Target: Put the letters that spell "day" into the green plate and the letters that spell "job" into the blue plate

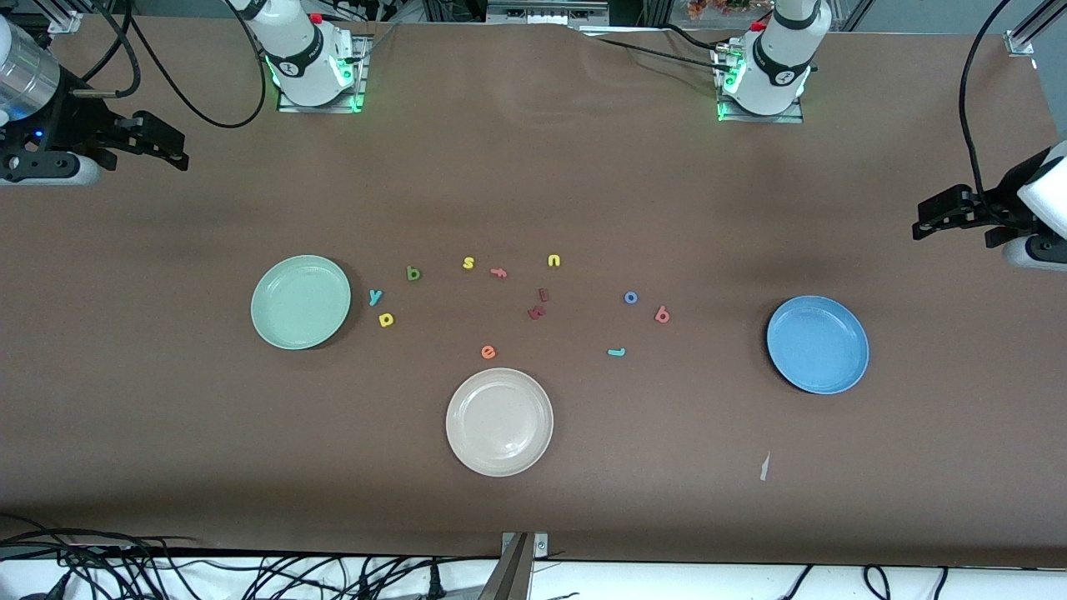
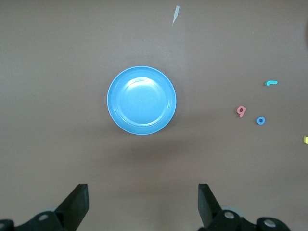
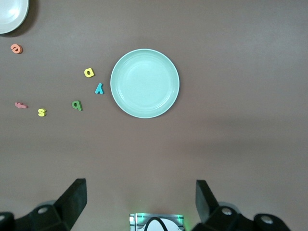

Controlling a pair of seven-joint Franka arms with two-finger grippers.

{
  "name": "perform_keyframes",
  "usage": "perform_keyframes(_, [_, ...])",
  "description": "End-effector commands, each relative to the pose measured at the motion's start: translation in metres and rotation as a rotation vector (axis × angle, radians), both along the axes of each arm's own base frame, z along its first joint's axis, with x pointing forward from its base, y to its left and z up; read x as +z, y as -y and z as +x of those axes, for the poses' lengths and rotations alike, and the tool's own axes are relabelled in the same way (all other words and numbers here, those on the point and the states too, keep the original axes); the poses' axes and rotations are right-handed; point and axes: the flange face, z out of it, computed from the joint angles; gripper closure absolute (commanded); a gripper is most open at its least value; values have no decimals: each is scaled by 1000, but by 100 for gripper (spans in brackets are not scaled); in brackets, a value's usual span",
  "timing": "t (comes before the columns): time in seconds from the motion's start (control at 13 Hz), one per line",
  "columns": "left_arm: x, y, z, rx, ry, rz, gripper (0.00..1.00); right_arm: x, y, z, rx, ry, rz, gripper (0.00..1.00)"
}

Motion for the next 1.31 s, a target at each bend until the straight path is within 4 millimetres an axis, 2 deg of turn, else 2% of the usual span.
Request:
perform_keyframes(0.0, [3,1,-1,-19,13,-22,0,8,0,-6,21,20,-6,0])
perform_keyframes(0.62, [3,1,-1,-19,13,-22,0,2,-4,-7,34,0,-7,0])
perform_keyframes(1.23, [0,1,0,-19,9,-22,0,-3,-18,-3,44,-10,-4,0])
